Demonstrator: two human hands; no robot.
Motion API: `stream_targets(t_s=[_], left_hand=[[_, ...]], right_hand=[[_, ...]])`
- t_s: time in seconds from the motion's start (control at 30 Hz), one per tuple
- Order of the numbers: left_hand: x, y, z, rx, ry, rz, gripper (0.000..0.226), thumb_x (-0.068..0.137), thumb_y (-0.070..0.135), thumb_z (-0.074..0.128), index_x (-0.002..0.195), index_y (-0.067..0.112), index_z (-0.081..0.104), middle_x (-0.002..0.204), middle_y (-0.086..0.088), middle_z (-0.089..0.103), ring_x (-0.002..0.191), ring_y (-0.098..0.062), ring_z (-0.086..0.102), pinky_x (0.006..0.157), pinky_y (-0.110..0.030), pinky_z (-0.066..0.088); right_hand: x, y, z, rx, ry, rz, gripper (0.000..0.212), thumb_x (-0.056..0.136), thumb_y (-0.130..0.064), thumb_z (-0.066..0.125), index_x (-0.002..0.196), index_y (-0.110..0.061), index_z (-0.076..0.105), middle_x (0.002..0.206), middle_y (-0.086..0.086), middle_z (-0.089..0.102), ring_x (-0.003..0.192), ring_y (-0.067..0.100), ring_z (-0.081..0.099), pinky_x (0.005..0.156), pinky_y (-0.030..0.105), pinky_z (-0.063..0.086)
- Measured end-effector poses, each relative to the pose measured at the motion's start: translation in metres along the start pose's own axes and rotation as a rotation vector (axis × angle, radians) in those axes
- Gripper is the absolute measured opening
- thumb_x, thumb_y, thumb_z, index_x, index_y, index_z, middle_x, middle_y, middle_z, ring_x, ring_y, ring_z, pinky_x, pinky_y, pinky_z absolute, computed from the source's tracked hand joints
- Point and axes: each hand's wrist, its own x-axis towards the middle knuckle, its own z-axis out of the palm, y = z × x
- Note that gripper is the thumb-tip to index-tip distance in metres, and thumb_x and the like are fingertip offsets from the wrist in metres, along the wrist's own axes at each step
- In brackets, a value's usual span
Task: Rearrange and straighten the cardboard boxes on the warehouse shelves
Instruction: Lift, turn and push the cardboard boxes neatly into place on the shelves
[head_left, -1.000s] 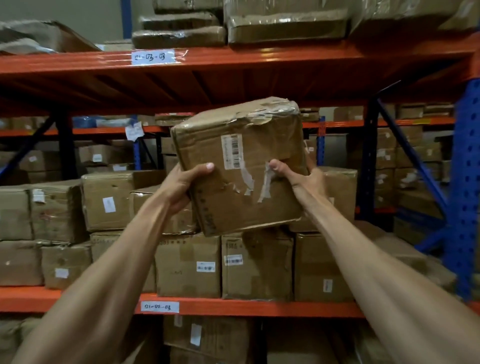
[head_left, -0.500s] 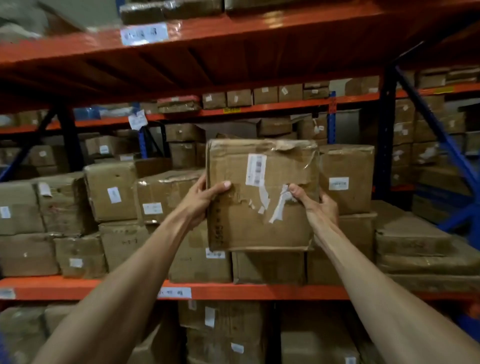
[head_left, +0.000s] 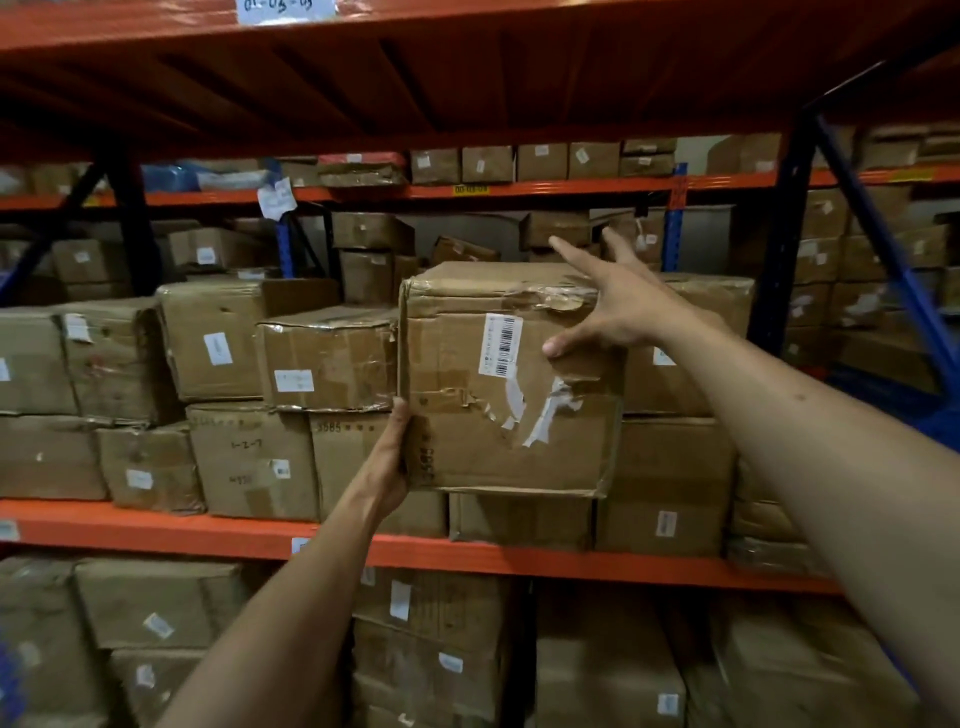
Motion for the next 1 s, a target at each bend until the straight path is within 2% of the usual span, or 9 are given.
stream_targets(t_s=[0.1, 0.23, 0.37, 0.5, 0.6, 0.7, 0.83, 0.93, 1.0], left_hand=[[-0.001, -0.014, -0.011, -0.173, 0.038, -0.072, 0.111, 0.063, 0.092, 0.06, 0.148, 0.021, 0.055, 0.144, -0.018, 0.062, 0.132, -0.042, 0.059, 0.102, -0.066, 0.049], [0.004, -0.035, 0.003, -0.368, 0.053, -0.242, 0.091, 0.088, 0.085, 0.031, 0.138, 0.016, 0.063, 0.135, -0.022, 0.067, 0.124, -0.045, 0.063, 0.098, -0.071, 0.048], [0.0, -0.045, 0.026, -0.588, 0.099, -0.19, 0.072, 0.093, 0.07, 0.052, 0.122, 0.009, 0.077, 0.134, -0.029, 0.065, 0.129, -0.051, 0.054, 0.111, -0.074, 0.033], [0.008, -0.033, 0.026, -0.76, 0.075, -0.16, 0.051, 0.1, 0.044, 0.052, 0.134, 0.009, 0.066, 0.141, -0.026, 0.061, 0.134, -0.048, 0.054, 0.113, -0.068, 0.036], [0.007, -0.005, 0.022, -0.703, 0.103, -0.134, 0.043, 0.104, 0.036, 0.049, 0.126, 0.006, 0.07, 0.135, -0.022, 0.066, 0.126, -0.042, 0.061, 0.113, -0.063, 0.039], [-0.002, 0.039, 0.014, -0.608, 0.085, -0.056, 0.048, 0.107, 0.03, 0.047, 0.084, 0.009, 0.082, 0.099, -0.016, 0.077, 0.093, -0.032, 0.074, 0.109, -0.057, 0.044], [-0.005, 0.107, 0.008, -0.373, 0.117, -0.02, 0.045, 0.105, 0.025, 0.049, 0.075, 0.012, 0.081, 0.083, -0.012, 0.077, 0.075, -0.027, 0.076, 0.087, -0.053, 0.058], [0.002, 0.144, 0.013, -0.205, 0.13, -0.02, 0.05, 0.104, 0.02, 0.049, 0.065, 0.013, 0.08, 0.073, -0.01, 0.078, 0.063, -0.023, 0.076, 0.06, -0.041, 0.065], [0.006, 0.162, 0.015, -0.111, 0.136, -0.021, 0.047, 0.102, 0.018, 0.052, 0.065, 0.014, 0.08, 0.07, -0.007, 0.077, 0.059, -0.019, 0.074, 0.055, -0.031, 0.063]], right_hand=[[0.009, 0.006, -0.004, -0.048, -0.066, 0.021, 0.117, 0.063, -0.065, 0.09, 0.161, -0.049, 0.028, 0.174, 0.004, 0.016, 0.158, 0.035, 0.015, 0.123, 0.059, 0.021], [0.016, 0.007, -0.012, 0.031, -0.078, 0.025, 0.112, 0.063, -0.064, 0.09, 0.159, -0.048, 0.034, 0.168, 0.005, 0.034, 0.15, 0.033, 0.035, 0.108, 0.043, 0.039], [0.027, 0.005, -0.015, 0.006, -0.203, 0.127, 0.118, 0.059, -0.065, 0.092, 0.158, -0.055, 0.029, 0.172, 0.003, 0.024, 0.152, 0.038, 0.029, 0.11, 0.055, 0.044], [0.022, 0.007, -0.017, 0.04, -0.184, 0.123, 0.111, 0.064, -0.059, 0.092, 0.157, -0.052, 0.032, 0.17, 0.005, 0.026, 0.15, 0.038, 0.031, 0.109, 0.054, 0.042], [0.012, 0.017, -0.013, 0.197, -0.111, 0.116, 0.108, 0.064, -0.054, 0.093, 0.157, -0.049, 0.037, 0.165, 0.005, 0.037, 0.146, 0.034, 0.039, 0.114, 0.052, 0.041], [-0.008, 0.03, -0.001, 0.381, -0.059, 0.127, 0.11, 0.061, -0.053, 0.095, 0.156, -0.05, 0.039, 0.164, 0.003, 0.04, 0.146, 0.029, 0.04, 0.116, 0.05, 0.04], [-0.034, 0.027, 0.019, 0.693, 0.043, 0.08, 0.096, 0.074, -0.032, 0.093, 0.156, -0.036, 0.044, 0.152, -0.008, 0.047, 0.131, 0.006, 0.038, 0.1, 0.016, 0.037], [-0.042, 0.029, 0.039, 0.913, 0.115, 0.165, 0.094, 0.073, -0.027, 0.094, 0.155, -0.031, 0.048, 0.154, 0.0, 0.052, 0.132, 0.014, 0.048, 0.1, 0.024, 0.041], [-0.05, 0.029, 0.066, 1.068, 0.147, 0.252, 0.097, 0.068, -0.026, 0.096, 0.154, -0.026, 0.051, 0.142, 0.001, 0.062, 0.124, 0.018, 0.059, 0.099, 0.028, 0.049]])
